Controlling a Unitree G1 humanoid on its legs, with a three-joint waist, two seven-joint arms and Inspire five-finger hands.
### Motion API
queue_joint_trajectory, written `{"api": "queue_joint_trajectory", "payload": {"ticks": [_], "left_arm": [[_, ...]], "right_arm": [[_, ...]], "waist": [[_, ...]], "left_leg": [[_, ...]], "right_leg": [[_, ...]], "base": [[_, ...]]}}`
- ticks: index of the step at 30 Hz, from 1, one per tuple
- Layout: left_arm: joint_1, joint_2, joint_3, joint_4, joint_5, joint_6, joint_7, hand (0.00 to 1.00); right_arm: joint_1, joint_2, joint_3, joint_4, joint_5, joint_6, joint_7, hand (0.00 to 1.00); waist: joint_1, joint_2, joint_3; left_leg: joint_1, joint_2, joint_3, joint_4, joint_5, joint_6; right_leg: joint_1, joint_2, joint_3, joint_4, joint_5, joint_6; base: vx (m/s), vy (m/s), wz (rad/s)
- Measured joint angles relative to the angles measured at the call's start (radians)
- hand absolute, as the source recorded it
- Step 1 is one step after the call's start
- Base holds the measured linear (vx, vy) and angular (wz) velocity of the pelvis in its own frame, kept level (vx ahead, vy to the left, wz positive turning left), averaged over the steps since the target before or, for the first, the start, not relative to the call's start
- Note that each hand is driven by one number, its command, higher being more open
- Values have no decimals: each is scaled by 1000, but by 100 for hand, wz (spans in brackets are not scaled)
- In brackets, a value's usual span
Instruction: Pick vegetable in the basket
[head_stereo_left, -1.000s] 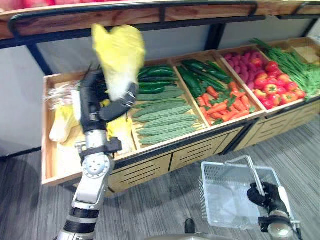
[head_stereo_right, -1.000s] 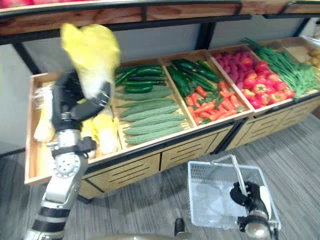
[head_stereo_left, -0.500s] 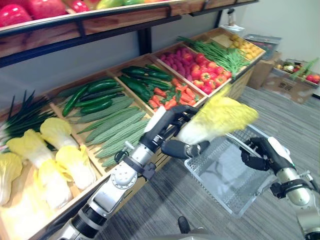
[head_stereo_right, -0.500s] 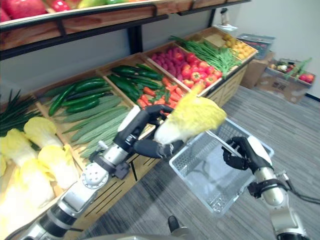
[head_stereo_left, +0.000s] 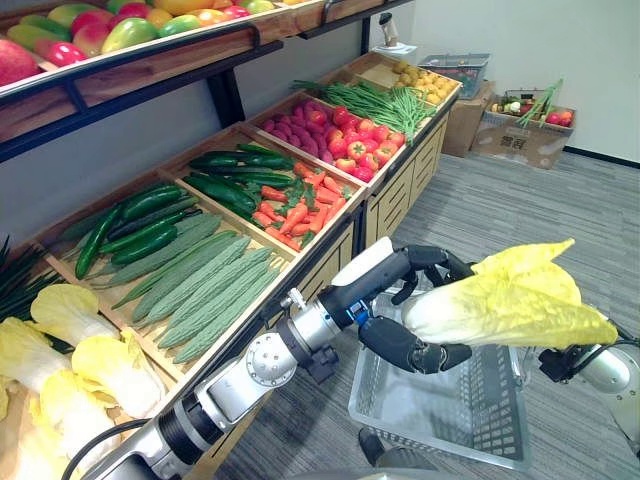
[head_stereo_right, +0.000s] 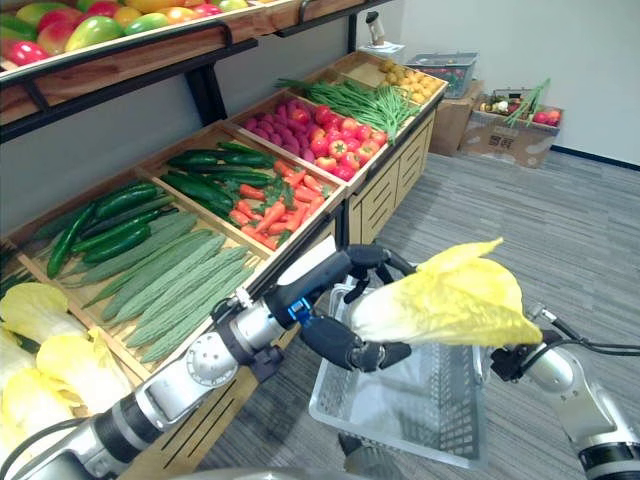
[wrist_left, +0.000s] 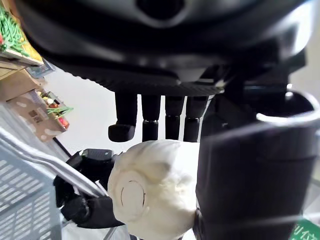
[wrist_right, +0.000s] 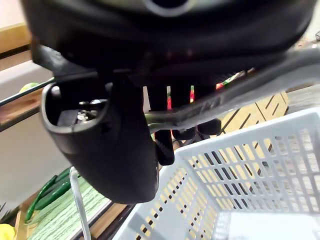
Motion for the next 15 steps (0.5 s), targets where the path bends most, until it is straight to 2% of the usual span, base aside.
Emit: {"api": "queue_joint_trajectory", "payload": {"ticks": [7, 15], "left_arm": [[-11, 29, -44, 103, 69, 0, 8, 0], [-21, 29, -66, 202, 152, 1, 12, 0]], "right_arm": [[1, -44, 0, 3, 17, -13, 59, 0], [1, -73, 1, 15, 58, -31, 103, 0]], "waist": [[-37, 10, -5], [-47, 17, -9]], "left_leg": [[-8, 2, 20, 9, 0, -2], [-9, 2, 33, 5, 1, -6]], "right_leg": [[-26, 7, 7, 18, 1, 0], [-40, 12, 11, 21, -2, -8]], "base": [[18, -15, -9], [29, -12, -6]]}}
